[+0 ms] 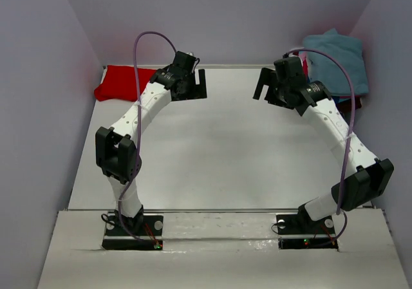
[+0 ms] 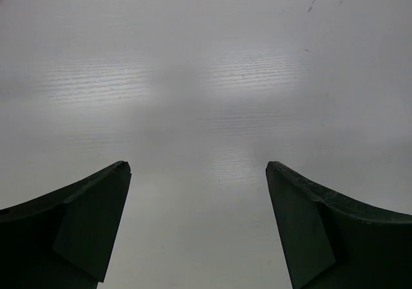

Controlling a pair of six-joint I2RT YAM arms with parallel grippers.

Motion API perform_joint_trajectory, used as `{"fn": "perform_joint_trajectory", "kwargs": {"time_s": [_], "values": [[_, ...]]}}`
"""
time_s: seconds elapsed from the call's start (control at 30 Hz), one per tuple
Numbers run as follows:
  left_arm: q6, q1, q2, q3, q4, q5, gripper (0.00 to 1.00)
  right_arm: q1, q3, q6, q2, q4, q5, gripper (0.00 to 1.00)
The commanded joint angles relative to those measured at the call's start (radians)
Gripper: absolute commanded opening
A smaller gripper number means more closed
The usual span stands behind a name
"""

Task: Fold and stack the t-shirts
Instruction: Grab crumpled tshirt from bin with the right arm

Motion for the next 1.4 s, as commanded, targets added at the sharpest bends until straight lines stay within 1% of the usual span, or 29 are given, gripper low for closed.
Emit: {"fn": "perform_joint_trajectory", "kwargs": {"time_s": [0.0,0.13,0.4,0.47,0.5,0.53,0.57,0.6,0.7,0.73,0.8,0.83,0.87,0.93,1.1,1.2,1.37], "values": [[0.005,-0.004,-0.035,-0.008,0.008,0.002,0.99,-0.002,-0.017,0.004,-0.039,0.052,0.003,1.00],[0.005,-0.004,-0.037,-0.012,0.011,0.005,0.99,-0.002,-0.034,-0.003,-0.066,0.071,0.017,1.00],[0.004,-0.004,-0.035,-0.012,0.012,0.005,0.99,-0.002,-0.023,0.000,-0.047,0.056,0.026,1.00],[0.002,-0.004,-0.034,-0.012,0.014,0.005,0.99,-0.002,-0.002,-0.017,-0.033,0.053,0.069,1.00],[0.002,-0.004,-0.034,-0.012,0.015,0.011,0.99,-0.022,0.047,-0.032,-0.006,0.033,0.124,1.00],[0.002,-0.004,-0.031,-0.011,0.014,0.014,0.99,-0.037,0.047,-0.032,0.011,0.020,0.144,1.00],[0.000,-0.004,-0.029,-0.008,0.012,0.014,0.99,-0.059,0.110,-0.046,0.028,0.013,0.158,1.00],[0.002,-0.004,-0.028,0.000,0.008,0.014,0.99,-0.112,0.139,-0.049,0.045,0.007,0.167,1.00],[0.002,-0.004,-0.037,-0.008,0.011,0.011,0.99,-0.201,0.237,-0.068,0.111,-0.001,0.132,1.00],[0.000,-0.004,-0.040,-0.011,0.012,0.010,0.99,-0.249,0.257,-0.072,0.149,-0.001,0.127,1.00],[-0.001,-0.004,-0.051,-0.027,0.023,0.011,0.99,-0.289,0.318,-0.088,0.189,0.000,0.124,1.00],[-0.001,-0.004,-0.054,-0.032,0.026,0.014,0.99,-0.329,0.343,-0.091,0.210,-0.004,0.124,1.00],[-0.003,-0.004,-0.057,-0.035,0.029,0.016,0.99,-0.349,0.371,-0.089,0.256,-0.009,0.118,1.00],[-0.001,-0.004,-0.060,-0.043,0.032,0.020,0.99,-0.410,0.463,-0.080,0.302,-0.030,0.106,1.00],[0.002,-0.004,-0.061,-0.049,0.043,0.028,0.99,-0.461,0.657,-0.078,0.433,-0.066,0.091,0.99],[0.004,-0.004,-0.060,-0.047,0.051,0.034,0.99,-0.472,0.699,-0.080,0.465,-0.066,0.107,0.99],[0.007,-0.004,-0.051,-0.040,0.054,0.042,0.99,-0.518,0.708,-0.062,0.493,-0.078,0.109,0.98]]}}
